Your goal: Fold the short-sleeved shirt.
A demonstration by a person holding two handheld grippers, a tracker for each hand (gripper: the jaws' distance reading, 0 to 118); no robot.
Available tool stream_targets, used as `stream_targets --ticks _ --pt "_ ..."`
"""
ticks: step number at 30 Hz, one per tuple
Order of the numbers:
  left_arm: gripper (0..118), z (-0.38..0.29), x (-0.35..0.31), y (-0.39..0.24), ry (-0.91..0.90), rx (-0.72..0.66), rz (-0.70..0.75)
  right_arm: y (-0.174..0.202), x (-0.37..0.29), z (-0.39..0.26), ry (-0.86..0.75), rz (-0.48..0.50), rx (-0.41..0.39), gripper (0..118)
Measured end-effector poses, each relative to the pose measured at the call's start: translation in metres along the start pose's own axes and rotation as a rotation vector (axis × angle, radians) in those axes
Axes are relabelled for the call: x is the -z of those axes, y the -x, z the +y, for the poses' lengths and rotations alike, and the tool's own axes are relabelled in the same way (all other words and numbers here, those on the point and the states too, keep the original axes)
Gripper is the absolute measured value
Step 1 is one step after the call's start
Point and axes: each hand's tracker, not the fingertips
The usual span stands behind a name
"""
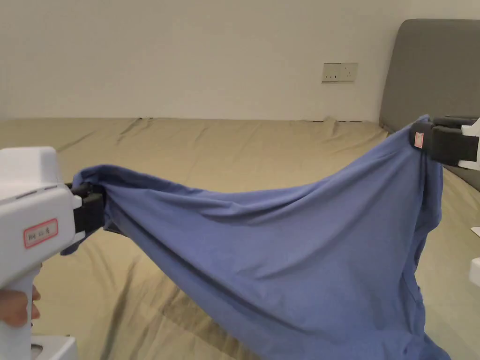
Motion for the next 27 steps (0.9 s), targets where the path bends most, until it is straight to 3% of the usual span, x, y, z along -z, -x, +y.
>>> stream_targets --ticks 8,17,27 --pt "2 0.047 -0.046 -0.019 -0.137 0.059 0.014 0.034 -0.061 0.035 -0.115 -0.004 -0.046 5" --pt "2 0.081 -0.089 -0.008 -0.246 0.095 0.081 0.045 -0.114 0.075 -0.247 -0.031 -0.063 5" --pt "2 0.115 -0.063 0.006 -0.249 0.122 0.145 0.041 -0.085 0.099 -0.240 -0.088 -0.092 5"
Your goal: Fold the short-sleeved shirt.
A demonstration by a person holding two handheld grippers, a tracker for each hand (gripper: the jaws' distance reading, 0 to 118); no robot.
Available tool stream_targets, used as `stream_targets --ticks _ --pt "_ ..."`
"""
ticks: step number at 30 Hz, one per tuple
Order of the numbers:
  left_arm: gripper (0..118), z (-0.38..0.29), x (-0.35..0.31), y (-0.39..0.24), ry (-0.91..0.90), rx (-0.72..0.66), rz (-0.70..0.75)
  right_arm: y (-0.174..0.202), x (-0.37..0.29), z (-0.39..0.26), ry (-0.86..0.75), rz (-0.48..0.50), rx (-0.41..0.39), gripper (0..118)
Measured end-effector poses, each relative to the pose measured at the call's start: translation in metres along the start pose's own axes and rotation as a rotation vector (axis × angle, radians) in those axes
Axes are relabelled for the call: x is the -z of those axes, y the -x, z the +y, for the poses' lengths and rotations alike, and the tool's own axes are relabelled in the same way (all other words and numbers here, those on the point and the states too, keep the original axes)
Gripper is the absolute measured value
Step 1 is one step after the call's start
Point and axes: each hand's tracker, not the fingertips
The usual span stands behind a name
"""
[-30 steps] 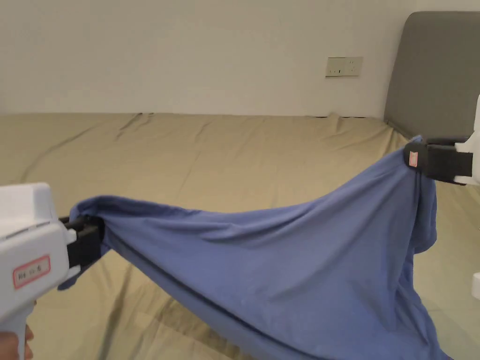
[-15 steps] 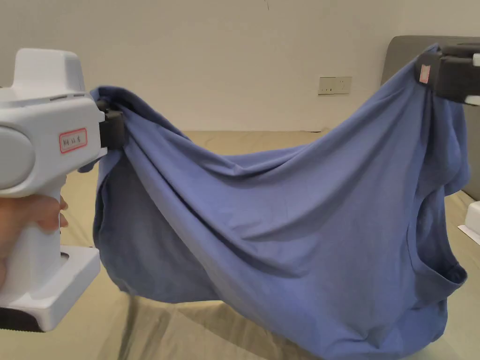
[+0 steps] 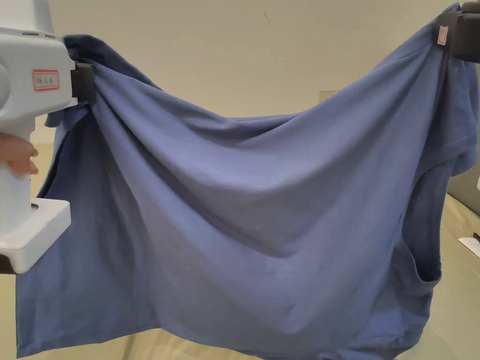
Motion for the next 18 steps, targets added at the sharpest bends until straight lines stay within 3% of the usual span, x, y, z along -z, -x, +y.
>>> stream_targets --ticks 2,7,11,15,18 --pt "2 0.001 0.022 -0.002 0.011 0.021 0.005 -0.003 0.021 0.000 0.012 -0.013 -0.008 5" --pt "2 0.013 0.078 -0.010 0.049 -0.033 -0.012 -0.015 0.089 0.008 0.019 -0.055 0.056 5" --pt "2 0.028 0.137 -0.024 0.028 0.038 0.055 -0.022 0.147 0.029 -0.063 -0.151 -0.004 5" --pt "2 0.049 0.197 -0.033 -0.026 -0.036 0.085 -0.033 0.199 0.048 -0.130 -0.190 0.002 5" --pt "2 0.057 0.239 -0.045 -0.062 -0.016 0.106 -0.035 0.228 0.048 -0.150 -0.219 -0.027 5"
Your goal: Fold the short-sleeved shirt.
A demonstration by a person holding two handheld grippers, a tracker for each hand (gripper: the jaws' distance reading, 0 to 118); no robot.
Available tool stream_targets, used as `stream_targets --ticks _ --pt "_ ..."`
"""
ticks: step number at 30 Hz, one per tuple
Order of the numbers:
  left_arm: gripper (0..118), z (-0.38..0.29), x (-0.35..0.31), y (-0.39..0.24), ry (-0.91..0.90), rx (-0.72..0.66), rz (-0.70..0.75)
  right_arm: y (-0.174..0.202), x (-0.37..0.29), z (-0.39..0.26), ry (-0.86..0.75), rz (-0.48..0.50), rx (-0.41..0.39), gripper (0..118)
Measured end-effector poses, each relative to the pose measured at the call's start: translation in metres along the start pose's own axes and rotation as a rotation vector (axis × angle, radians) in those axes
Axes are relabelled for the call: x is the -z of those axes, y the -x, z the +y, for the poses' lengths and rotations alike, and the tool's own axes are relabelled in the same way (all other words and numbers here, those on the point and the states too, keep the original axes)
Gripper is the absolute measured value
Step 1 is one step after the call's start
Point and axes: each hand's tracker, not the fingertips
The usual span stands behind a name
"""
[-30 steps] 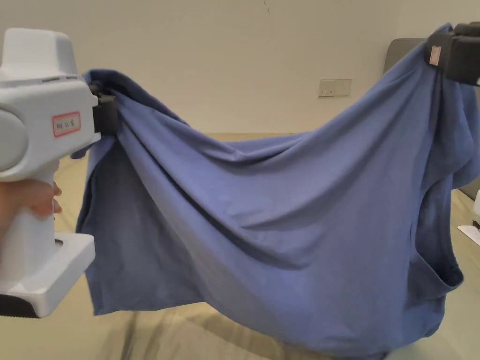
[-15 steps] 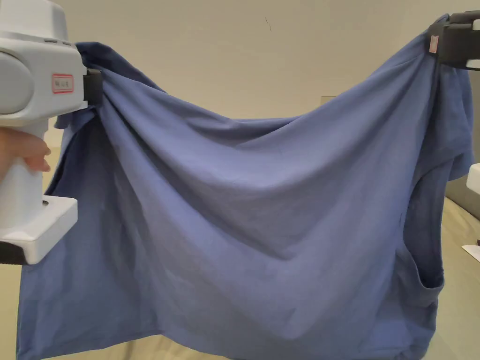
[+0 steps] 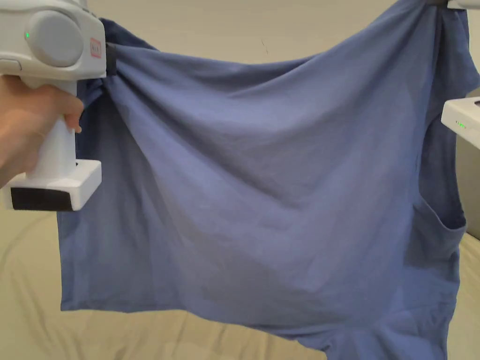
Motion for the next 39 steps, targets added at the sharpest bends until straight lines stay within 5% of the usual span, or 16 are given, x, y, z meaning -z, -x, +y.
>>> stream_targets --ticks 10,18,22,28,39 --pt "2 -0.047 0.083 -0.036 0.012 0.041 -0.023 0.010 0.068 -0.058 -0.030 -0.038 -0.027 5" --pt "2 -0.128 0.061 -0.027 0.114 0.061 -0.062 0.015 0.044 -0.132 0.061 0.013 -0.003 5" --pt "2 -0.165 0.018 -0.027 0.123 0.124 -0.075 0.026 -0.001 -0.171 0.102 0.059 -0.016 5" --pt "2 -0.215 -0.070 -0.017 0.178 0.051 -0.146 0.037 -0.105 -0.214 0.162 0.126 0.079 5" --pt "2 -0.301 -0.234 0.024 0.321 0.032 -0.124 0.029 -0.283 -0.298 0.324 0.134 0.009 5"
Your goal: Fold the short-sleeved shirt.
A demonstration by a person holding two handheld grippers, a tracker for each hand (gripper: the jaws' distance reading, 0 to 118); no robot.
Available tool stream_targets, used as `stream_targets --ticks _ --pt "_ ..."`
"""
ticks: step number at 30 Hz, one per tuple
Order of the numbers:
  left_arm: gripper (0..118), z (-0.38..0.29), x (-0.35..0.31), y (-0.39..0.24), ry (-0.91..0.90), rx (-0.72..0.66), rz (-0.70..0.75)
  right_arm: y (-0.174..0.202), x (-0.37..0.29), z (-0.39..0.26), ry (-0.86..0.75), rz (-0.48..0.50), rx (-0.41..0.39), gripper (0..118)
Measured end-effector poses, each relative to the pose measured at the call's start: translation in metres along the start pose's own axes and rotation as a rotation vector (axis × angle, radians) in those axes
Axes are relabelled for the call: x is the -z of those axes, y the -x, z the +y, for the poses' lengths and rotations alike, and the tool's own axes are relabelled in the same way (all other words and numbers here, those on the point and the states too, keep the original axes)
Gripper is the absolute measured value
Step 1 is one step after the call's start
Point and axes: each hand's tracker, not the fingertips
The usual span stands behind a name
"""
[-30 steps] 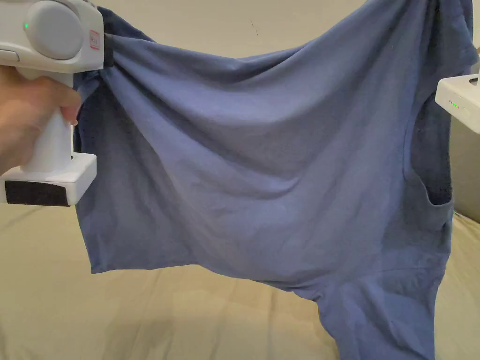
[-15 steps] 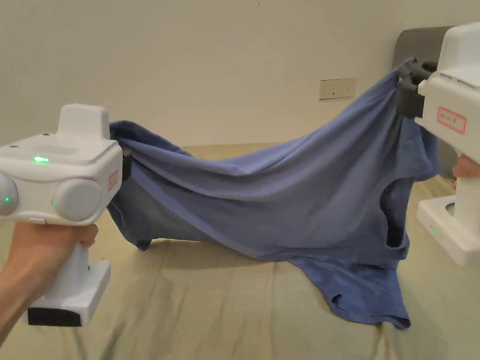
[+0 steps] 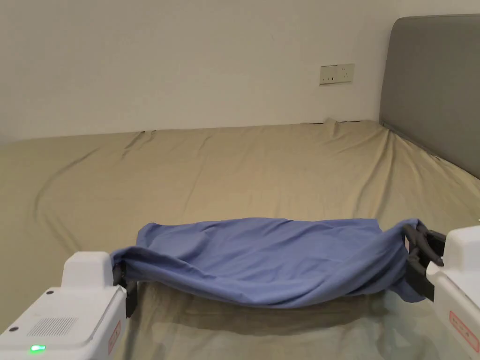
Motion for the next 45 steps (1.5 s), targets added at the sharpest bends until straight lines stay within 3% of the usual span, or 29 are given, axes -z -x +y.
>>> stream_targets --ticks 2,6,14,22,23,24,26,27,29,30,36,37,38,39,40,41,42,43,45 --pt "2 -0.016 -0.020 0.001 0.008 0.016 0.006 -0.001 -0.021 -0.015 0.004 0.012 0.059 5" --pt "2 -0.044 -0.047 0.006 0.032 -0.011 -0.006 0.002 -0.052 -0.042 0.021 -0.016 0.055 5" --pt "2 -0.096 -0.064 0.021 0.133 -0.052 0.011 -0.003 -0.081 -0.099 0.124 -0.017 0.119 5" --pt "4 -0.119 -0.057 0.015 0.187 -0.065 0.010 0.003 -0.074 -0.115 0.191 -0.004 0.080 6" --pt "11 -0.120 -0.056 0.015 0.196 -0.071 0.012 0.004 -0.074 -0.117 0.198 0.001 0.057 11" --pt "38 -0.121 -0.054 0.016 0.208 -0.073 0.012 0.004 -0.075 -0.117 0.201 -0.001 0.053 38" --pt "101 -0.122 -0.057 0.019 0.197 -0.091 0.011 0.003 -0.076 -0.116 0.206 -0.006 0.066 103" --pt "118 -0.121 -0.059 0.022 0.195 -0.110 -0.009 0.002 -0.078 -0.116 0.205 -0.013 0.086 118" --pt "118 -0.117 -0.067 0.025 0.168 -0.130 -0.027 0.002 -0.087 -0.112 0.140 -0.041 0.111 118" --pt "118 -0.114 -0.077 0.023 0.116 -0.130 -0.030 0.002 -0.091 -0.109 0.123 -0.078 0.085 118" --pt "114 -0.090 -0.093 0.014 0.103 -0.080 0.018 0.009 -0.093 -0.084 0.104 -0.050 0.079 118" --pt "108 -0.085 -0.098 0.011 0.084 -0.096 0.005 0.012 -0.094 -0.078 0.091 -0.047 0.088 118" --pt "93 -0.081 -0.101 0.010 0.074 -0.105 0.002 0.015 -0.095 -0.072 0.079 -0.045 0.092 118" --pt "53 -0.077 -0.104 0.008 0.062 -0.108 0.010 0.018 -0.098 -0.067 0.066 -0.037 0.089 110" --pt "12 -0.074 -0.106 0.004 0.052 -0.106 0.049 0.021 -0.101 -0.061 0.029 -0.007 0.063 90" --pt "1 -0.071 -0.105 0.001 0.069 -0.103 0.096 0.025 -0.104 -0.058 0.009 0.008 0.037 61" --pt "0 -0.070 -0.106 0.003 0.063 -0.106 0.102 0.029 -0.106 -0.053 0.010 0.008 0.015 9" --pt "0 -0.068 -0.108 0.007 0.072 -0.102 0.076 0.033 -0.107 -0.050 0.019 0.000 0.023 2" --pt "0 -0.067 -0.115 0.009 0.072 -0.167 0.027 0.039 -0.111 -0.049 -0.001 -0.018 0.042 2"
